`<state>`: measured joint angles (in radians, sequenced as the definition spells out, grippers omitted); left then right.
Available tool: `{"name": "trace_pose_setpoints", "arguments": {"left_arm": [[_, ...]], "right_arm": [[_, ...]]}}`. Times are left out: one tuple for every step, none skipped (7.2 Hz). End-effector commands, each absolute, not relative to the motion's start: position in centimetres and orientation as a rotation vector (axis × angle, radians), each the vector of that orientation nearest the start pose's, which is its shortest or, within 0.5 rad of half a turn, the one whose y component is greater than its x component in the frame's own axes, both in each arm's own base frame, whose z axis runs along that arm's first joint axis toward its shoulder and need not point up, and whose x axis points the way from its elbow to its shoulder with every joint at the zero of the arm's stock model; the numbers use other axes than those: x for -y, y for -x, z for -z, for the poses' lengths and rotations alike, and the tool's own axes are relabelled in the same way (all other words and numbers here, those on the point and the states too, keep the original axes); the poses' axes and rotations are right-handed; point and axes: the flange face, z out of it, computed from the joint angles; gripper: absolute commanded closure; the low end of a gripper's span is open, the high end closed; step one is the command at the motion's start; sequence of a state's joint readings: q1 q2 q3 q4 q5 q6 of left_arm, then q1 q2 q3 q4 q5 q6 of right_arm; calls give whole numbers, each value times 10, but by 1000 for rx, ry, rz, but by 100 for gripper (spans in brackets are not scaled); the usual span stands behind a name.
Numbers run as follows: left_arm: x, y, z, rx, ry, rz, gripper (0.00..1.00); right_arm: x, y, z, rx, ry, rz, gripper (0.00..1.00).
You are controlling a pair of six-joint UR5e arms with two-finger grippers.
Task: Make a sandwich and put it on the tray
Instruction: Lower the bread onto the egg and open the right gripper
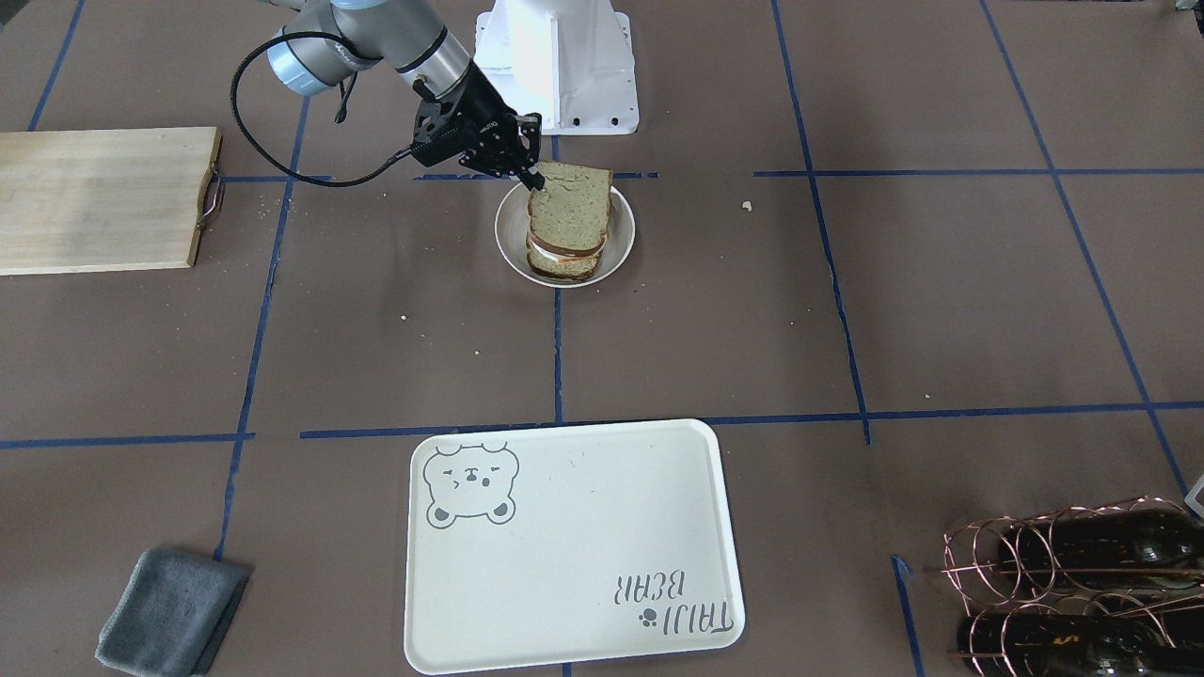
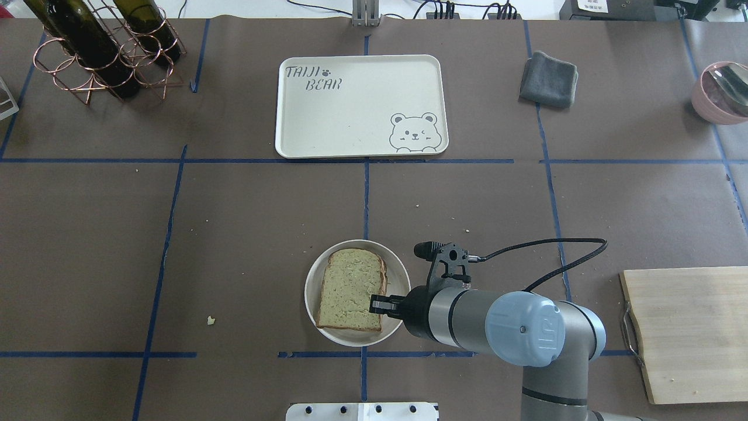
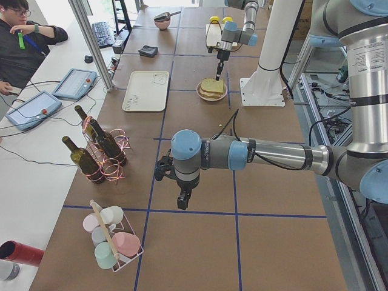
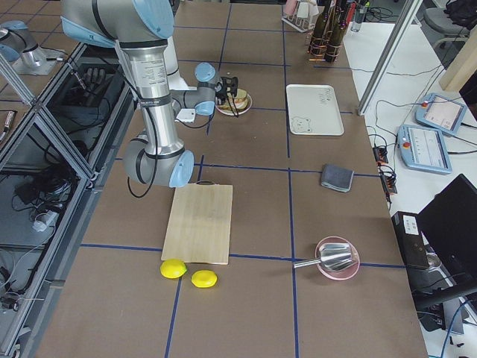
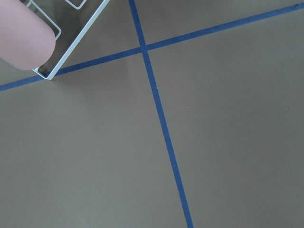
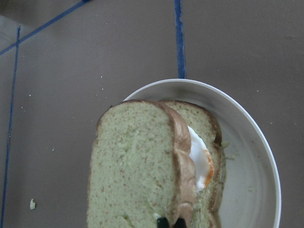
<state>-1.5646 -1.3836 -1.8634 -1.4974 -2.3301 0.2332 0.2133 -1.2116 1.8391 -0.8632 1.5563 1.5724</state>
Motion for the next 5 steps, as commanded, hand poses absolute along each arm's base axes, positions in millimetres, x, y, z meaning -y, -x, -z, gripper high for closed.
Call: {"name": "trace_pose_setpoints", "arguments": {"left_arm": [[413,62,-608,-753,-117,-240,0],[413,62,-607,-753,-118,-240,0],[413,62,-606,-752,-120,-241,0],[413,62,-606,-752,-120,-241,0],[413,62,-606,-752,-121,-242,0]], "right_arm": [[261,545,-258,1324,-164,-200,100],[271,539,-258,1322,-174,-211,57],[277,536,-260,1295,-180,-215,1],[284,530,-255,1268,-182,-224,0],[299,514,-249,1217,-155,-228,0]]}}
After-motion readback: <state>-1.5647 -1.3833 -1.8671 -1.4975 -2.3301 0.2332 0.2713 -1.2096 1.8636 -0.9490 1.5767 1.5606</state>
